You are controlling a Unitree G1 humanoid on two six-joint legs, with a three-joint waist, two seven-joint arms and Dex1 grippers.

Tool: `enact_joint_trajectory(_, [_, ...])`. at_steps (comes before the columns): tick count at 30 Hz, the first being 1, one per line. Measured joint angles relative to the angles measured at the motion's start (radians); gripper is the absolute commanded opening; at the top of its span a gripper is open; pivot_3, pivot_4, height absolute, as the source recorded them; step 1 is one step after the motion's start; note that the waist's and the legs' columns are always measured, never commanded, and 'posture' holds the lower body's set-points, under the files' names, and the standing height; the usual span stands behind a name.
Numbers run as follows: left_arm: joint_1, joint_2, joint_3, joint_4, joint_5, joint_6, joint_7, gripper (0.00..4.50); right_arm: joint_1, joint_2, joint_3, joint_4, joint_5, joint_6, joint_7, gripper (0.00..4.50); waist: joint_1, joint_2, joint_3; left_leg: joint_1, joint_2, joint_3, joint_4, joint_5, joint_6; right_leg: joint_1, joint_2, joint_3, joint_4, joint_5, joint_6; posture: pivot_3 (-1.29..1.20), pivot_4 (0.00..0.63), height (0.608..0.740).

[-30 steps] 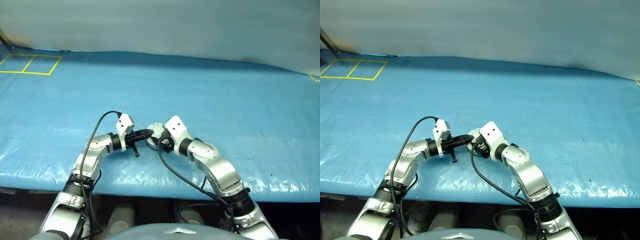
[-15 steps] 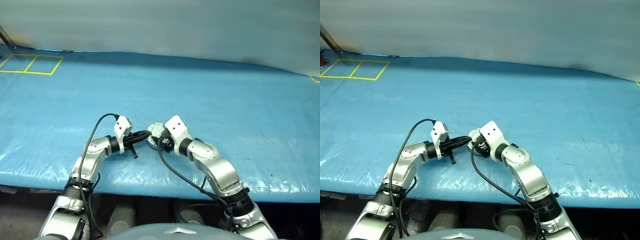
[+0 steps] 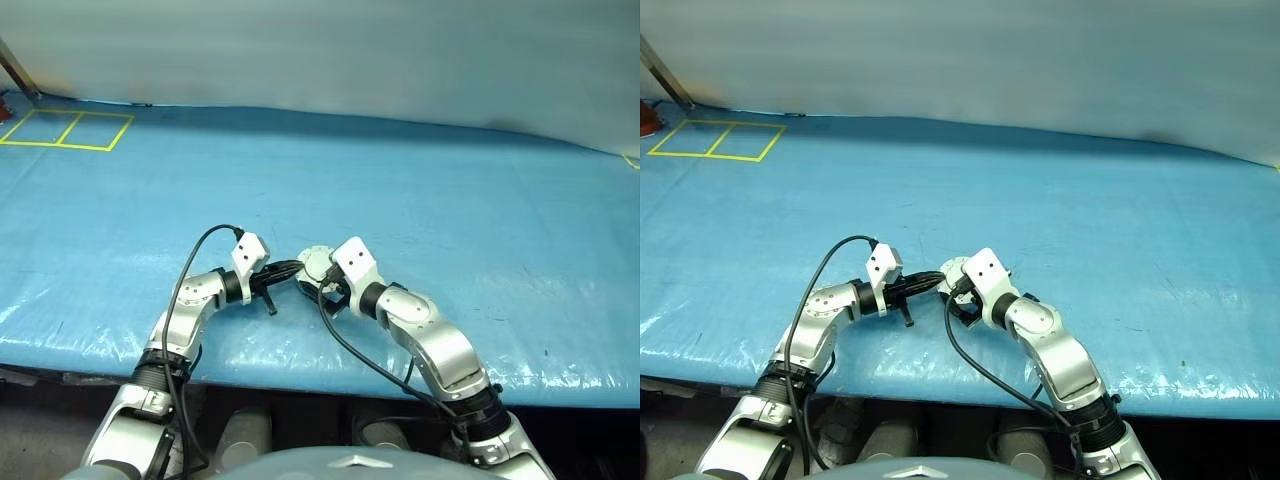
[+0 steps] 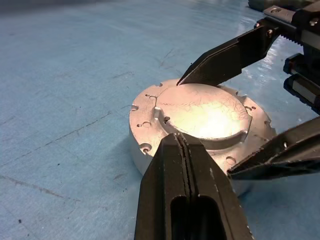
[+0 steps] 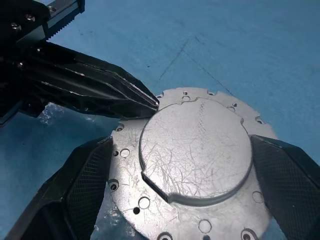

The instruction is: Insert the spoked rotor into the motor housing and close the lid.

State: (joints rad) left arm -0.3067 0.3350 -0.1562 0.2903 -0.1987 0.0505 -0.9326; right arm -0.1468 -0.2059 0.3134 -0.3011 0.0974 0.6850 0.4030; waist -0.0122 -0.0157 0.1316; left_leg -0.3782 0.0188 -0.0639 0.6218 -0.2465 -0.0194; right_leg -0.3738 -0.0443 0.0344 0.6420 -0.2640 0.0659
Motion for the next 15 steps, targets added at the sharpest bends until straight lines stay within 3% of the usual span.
enact_joint_trajectory(9, [-0.012,-0.002,-0.004,0.015,0.003,-0.017,0.007,0.0,0.065,0.087,-0.102,0.052,0.084,-0.191,0.011,4.46,-0.001,0.005,0.006,-0.002,0.0,0.0,0.001,0.0,0.0,-0.002,0.0,0.0,0.001,-0.001,0.002,0.0,0.15,0.74])
enact_joint_trajectory(15, [-0.015,-0.011,-0.005,0.016,0.003,-0.023,0.014,0.0,0.077,0.138,-0.237,0.034,0.284,-0.085,0.018,4.46,0.001,0.007,0.01,-0.005,0.0,0.0,0.002,0.0,0.0,-0.003,0.0,0.0,0.001,0.002,-0.002,0.0,0.15,0.74])
